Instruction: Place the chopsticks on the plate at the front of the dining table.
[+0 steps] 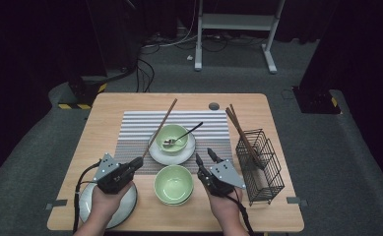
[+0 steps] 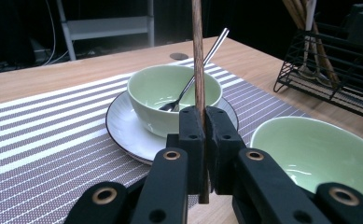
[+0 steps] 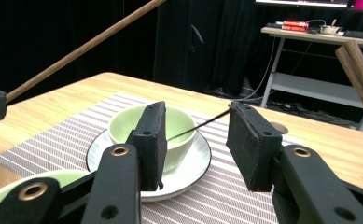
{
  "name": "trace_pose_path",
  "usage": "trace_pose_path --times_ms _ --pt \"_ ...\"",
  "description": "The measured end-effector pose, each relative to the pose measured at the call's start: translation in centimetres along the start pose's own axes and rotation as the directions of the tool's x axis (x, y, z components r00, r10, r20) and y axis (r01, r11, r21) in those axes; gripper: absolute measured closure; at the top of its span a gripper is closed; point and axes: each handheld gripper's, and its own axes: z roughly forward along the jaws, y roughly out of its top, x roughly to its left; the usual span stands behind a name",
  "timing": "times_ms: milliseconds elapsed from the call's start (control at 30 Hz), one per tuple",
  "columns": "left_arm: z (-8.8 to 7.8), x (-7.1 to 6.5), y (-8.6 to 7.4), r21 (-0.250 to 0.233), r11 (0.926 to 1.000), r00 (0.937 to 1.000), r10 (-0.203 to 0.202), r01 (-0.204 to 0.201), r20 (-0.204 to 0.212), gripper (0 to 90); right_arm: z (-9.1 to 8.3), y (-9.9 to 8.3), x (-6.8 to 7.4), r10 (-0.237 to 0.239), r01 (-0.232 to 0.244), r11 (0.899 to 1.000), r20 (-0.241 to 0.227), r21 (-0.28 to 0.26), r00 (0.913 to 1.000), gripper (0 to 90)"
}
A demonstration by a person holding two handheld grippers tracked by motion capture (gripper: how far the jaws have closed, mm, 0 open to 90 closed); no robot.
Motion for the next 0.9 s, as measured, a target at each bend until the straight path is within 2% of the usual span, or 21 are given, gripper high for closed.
trace_pose_path --times_ms 233,300,333,500,633,667,700,767,800,833,867,900 --pt "0.4 0.8 0.3 0.027 0.9995 0.9996 -0.013 0.014 -0.025 85.5 -0.4 -1.2 0.1 -0.015 0.015 1.0 -0.008 0.002 0.9999 62.1" --pt "0.5 0.9 0.3 0.031 0.9992 0.9991 -0.023 0.024 -0.035 85.5 -0.4 -1.4 0.0 -0.009 0.009 1.0 -0.011 0.004 0.9999 61.6" --pt "0.8 0.7 0.3 0.001 0.9979 0.9972 -0.065 0.065 -0.038 85.6 -0.4 -1.4 -0.1 -0.01 0.01 1.0 -0.011 0.003 0.9999 61.6" --pt "1.3 1.2 0.4 0.03 0.9971 0.9963 -0.069 0.07 -0.052 85.5 -0.7 -1.6 -0.5 0.0 0.0 1.0 -0.01 0.001 0.9999 60.7" --pt "1.8 1.4 0.5 0.054 0.9965 0.9959 -0.059 0.063 -0.068 85.6 -1.0 -1.8 -0.7 0.005 -0.005 1.0 -0.003 0.0 1.0 59.7" --pt "1.7 1.7 0.6 0.089 0.9957 0.9974 -0.02 0.026 -0.069 85.6 -1.0 -1.9 -0.6 0.006 -0.006 1.0 -0.001 0.002 1.0 59.5" --pt "2.0 1.5 0.6 0.063 0.9962 0.9955 -0.056 0.061 -0.077 85.5 -1.1 -1.9 -0.7 0.002 -0.002 1.0 0.0 0.001 1.0 59.4" --pt "2.2 1.6 0.7 0.071 0.9956 0.995 -0.054 0.06 -0.085 85.6 -1.1 -2.0 -0.7 0.0 0.0 1.0 0.0 0.001 1.0 59.4" --pt "2.0 1.9 0.9 0.105 0.9941 0.9964 -0.016 0.025 -0.084 85.5 -1.1 -2.1 -0.7 0.002 -0.002 1.0 0.001 0.003 1.0 59.5" --pt "2.4 1.7 0.8 0.08 0.9951 0.9946 -0.051 0.058 -0.091 85.5 -1.1 -2.1 -0.7 0.001 -0.001 1.0 -0.001 0.004 1.0 59.5" --pt "2.5 1.8 0.8 0.085 0.9945 0.9944 -0.053 0.06 -0.091 85.6 -1.1 -2.1 -0.7 0.002 -0.002 1.0 -0.001 0.004 1.0 59.5" --pt "2.4 2.1 0.9 0.117 0.9928 0.996 -0.019 0.029 -0.087 85.6 -1.0 -2.1 -0.7 0.004 -0.004 1.0 -0.002 0.004 1.0 59.6"
